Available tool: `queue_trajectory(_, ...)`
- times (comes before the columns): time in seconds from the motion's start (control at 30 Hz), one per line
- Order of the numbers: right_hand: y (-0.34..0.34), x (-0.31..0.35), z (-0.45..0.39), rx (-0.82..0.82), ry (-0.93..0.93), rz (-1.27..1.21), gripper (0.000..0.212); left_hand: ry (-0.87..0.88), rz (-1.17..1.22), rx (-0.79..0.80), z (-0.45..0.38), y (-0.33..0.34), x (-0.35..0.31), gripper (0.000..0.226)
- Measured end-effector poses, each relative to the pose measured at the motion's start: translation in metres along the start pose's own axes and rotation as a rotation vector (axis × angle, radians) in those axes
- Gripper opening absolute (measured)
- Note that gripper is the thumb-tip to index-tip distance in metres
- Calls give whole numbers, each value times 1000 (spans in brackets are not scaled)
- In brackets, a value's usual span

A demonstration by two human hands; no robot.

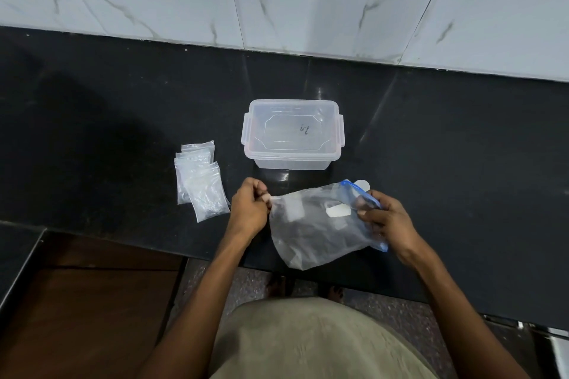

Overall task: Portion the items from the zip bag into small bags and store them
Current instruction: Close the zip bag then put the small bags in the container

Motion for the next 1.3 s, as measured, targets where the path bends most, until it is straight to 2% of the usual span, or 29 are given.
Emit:
queue_trajectory(0.07,3,4,3,-4,-8,-2,18,-17,51,-2,3,0,-4,31)
queue_trajectory(0.13,7,7,4,-50,-3,-54,28,-88,90,-21,8,-1,-5,19)
queue_trajectory(0.2,8,5,1,-92,-11,-106,28,-175,59,-43,16,-6,-5,3)
queue_trajectory(0.23,9,3,0,-115,-12,-129,25,-214,36,-31,21,-7,-4,9)
queue_trajectory(0.3,8,-1,-4,-165,9,-194,23,-293,-17,79,31,-3,1,19)
queue_trajectory(0.37,10,-4,-7,-212,37,-275,24,-363,-30,215,45,3,3,14)
queue_trajectory(0.43,13,-4,-9,-233,59,-331,24,-393,31,252,54,9,5,9)
queue_trajectory(0.7,13,5,-3,-244,40,-321,26,-366,207,71,52,2,9,3)
queue_trajectory(0.8,10,3,-5,-251,21,-319,26,-348,163,31,50,-1,11,13)
queue_trajectory(1.03,10,4,-4,-164,-84,-235,21,-353,132,72,51,1,7,36)
queue_trajectory(1.1,9,3,-5,-103,-122,-168,27,-395,167,97,53,-1,6,32)
queue_trajectory(1.2,10,-1,-3,-18,-123,-84,46,-468,242,161,56,0,8,27)
queue_trajectory(1.3,13,-1,1,29,-116,-69,62,-464,324,145,59,3,7,9)
Point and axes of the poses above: each hand's wrist, its own z-axis away from the middle knuckle, its own y-axis out of the palm, x = y × z, the point moved 4 cm from there along -z, towards the middle knuckle, and after that the axes turned 13 degrees about -x, right-handed, at the moved point
